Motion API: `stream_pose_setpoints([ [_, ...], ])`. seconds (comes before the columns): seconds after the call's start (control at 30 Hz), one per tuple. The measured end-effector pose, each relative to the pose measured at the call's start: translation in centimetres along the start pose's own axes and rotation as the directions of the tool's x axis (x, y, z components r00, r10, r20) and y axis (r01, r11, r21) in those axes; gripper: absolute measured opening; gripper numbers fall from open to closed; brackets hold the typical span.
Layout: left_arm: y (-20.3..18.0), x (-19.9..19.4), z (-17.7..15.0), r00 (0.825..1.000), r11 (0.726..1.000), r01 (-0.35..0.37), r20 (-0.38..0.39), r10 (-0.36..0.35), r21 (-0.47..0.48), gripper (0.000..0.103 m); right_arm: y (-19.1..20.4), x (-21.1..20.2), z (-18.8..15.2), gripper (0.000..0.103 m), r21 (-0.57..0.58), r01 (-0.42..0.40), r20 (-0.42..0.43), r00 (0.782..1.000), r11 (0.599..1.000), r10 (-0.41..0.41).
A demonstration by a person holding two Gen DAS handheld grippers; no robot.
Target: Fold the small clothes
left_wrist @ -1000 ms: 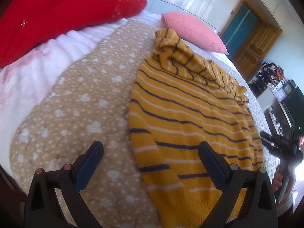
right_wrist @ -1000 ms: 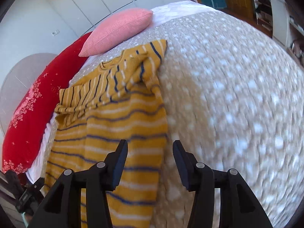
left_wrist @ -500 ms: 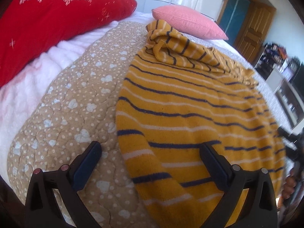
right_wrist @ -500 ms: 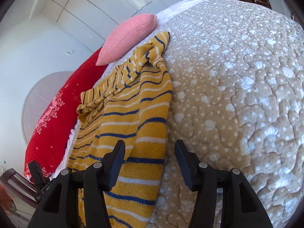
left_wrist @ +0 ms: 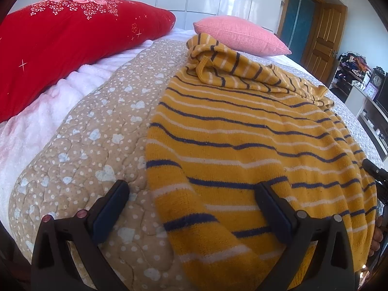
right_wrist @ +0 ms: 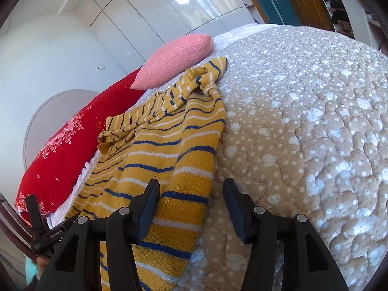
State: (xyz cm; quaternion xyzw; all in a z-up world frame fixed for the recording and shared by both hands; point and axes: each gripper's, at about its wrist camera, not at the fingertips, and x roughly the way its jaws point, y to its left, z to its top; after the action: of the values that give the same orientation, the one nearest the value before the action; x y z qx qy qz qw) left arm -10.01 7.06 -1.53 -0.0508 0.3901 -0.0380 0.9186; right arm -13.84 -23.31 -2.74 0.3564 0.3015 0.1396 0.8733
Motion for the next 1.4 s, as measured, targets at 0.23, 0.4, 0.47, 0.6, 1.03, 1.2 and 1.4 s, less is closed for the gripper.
stream_pose_setpoints([
  [0.23,-0.1,-0.5,0.2,1.000,1.000,0.006,-0.028,-0.006,0.009,0.103,0.0,0.0,-0.1,0.058,-0.011,-0.002,0.016,1.000,1.000,0.002],
  [0.4,1.8,-3.2,0.7,0.991,0.988,0.127,-0.023,-0.129,-0.091,0.103,0.1,0.0,-0.2,0.058,-0.011,-0.002,0.016,1.000,1.000,0.003],
  [0.47,3.0,-4.0,0.8,0.987,0.978,0.153,-0.019,-0.157,-0.145,0.103,0.1,0.0,-0.2,0.058,-0.010,-0.003,0.016,1.000,1.000,0.003],
  [0.6,5.5,-4.7,0.9,0.982,0.959,0.179,-0.021,-0.188,-0.222,0.103,0.1,0.0,-0.2,0.058,-0.012,-0.001,0.015,1.000,1.000,0.001],
  [1.03,6.4,-3.0,2.1,0.973,0.944,0.211,-0.037,-0.227,-0.253,0.103,0.1,0.0,-0.2,0.058,-0.016,-0.001,0.006,1.000,1.000,0.001],
  [1.2,3.7,-1.9,1.5,0.925,0.905,0.350,-0.064,-0.375,-0.242,0.103,0.2,0.0,0.1,0.058,0.010,0.001,-0.022,1.000,1.000,-0.001],
  [1.4,0.4,-2.3,0.4,0.858,0.855,0.486,-0.085,-0.506,-0.184,0.103,2.7,0.1,-0.8,0.076,-0.001,-0.154,-0.162,0.975,0.988,0.152],
])
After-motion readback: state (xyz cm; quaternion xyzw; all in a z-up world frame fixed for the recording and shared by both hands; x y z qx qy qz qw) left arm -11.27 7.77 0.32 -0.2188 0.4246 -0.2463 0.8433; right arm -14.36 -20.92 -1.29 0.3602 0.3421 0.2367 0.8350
